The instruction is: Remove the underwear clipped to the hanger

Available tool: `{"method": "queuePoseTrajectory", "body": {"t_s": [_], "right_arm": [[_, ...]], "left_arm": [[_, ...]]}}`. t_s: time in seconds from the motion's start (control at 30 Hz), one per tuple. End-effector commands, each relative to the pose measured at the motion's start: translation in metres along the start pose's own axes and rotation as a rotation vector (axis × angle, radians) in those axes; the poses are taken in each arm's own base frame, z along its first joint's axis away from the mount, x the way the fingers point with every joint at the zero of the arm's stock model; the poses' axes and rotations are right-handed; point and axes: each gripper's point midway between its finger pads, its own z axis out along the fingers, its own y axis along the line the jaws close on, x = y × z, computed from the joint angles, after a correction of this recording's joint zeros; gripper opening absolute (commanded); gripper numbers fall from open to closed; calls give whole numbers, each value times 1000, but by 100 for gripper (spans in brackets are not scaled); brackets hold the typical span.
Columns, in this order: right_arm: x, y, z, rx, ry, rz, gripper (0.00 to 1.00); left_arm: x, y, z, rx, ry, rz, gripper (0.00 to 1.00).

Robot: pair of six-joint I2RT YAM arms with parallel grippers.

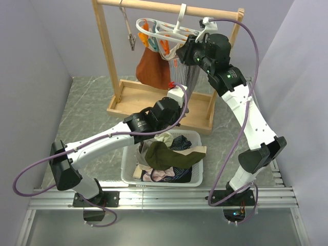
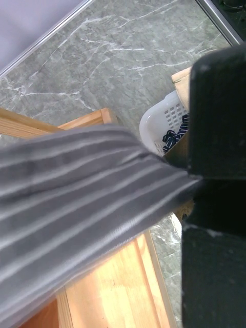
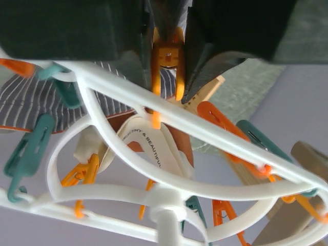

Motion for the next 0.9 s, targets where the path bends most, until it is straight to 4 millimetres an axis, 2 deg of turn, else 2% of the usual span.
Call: {"method": "queuePoseTrajectory", "body": {"t_s": [0.0,0.03,0.1,0.2,0.23,0.3,0.33,0.4,0.47,0.5,0.57,0.6,0.67,0.7,0.73,0.77,0.8,0.83,0.87], "right_arm": [[-31,1,-1,18,-92,-5,23],[-30,0,-1,20,-93,-2,12],[-33,2,-4,16,-103,6,1],[-34,3,-7,11,-108,10,0],[-32,3,-6,11,-102,13,23],[-34,6,-11,-8,-105,22,47],[-38,11,-17,-32,-111,28,71],[-42,12,-25,-55,-121,56,99],[-47,16,-39,-97,-130,86,100],[-38,14,-40,-102,-113,100,100],[-46,25,-58,-179,-127,117,100],[-41,20,-59,-189,-112,124,100],[-48,31,-73,-281,-122,151,100],[-36,32,-77,-346,-85,163,100],[-49,43,-90,-417,-126,172,100],[-49,46,-96,-449,-133,176,100],[-35,45,-98,-473,-110,186,100],[-48,46,-111,-483,-167,169,100],[-46,43,-113,-466,-172,163,100]], "left_arm": [[-28,-7,-15,32,-66,-17,0],[-29,-5,-16,26,-69,-17,0],[-30,-2,-17,13,-72,-16,0],[-28,1,-19,4,-71,-12,0],[-29,2,-20,-1,-74,-14,0],[-28,6,-22,-16,-72,-11,0],[-31,8,-24,-22,-78,-16,0],[-36,12,-31,-33,-89,-21,0],[-45,16,-41,-38,-109,-38,0],[-50,18,-45,-45,-121,-45,0],[-55,24,-51,-61,-135,-56,0],[-58,28,-56,-70,-147,-66,0],[-57,40,-60,-104,-140,-72,0],[-55,44,-61,-115,-135,-71,0],[-52,50,-61,-135,-125,-70,0],[-52,54,-65,-141,-126,-74,0],[-51,58,-66,-153,-124,-76,0],[-51,63,-69,-167,-125,-88,0],[-51,68,-75,-176,-126,-93,0]]}}
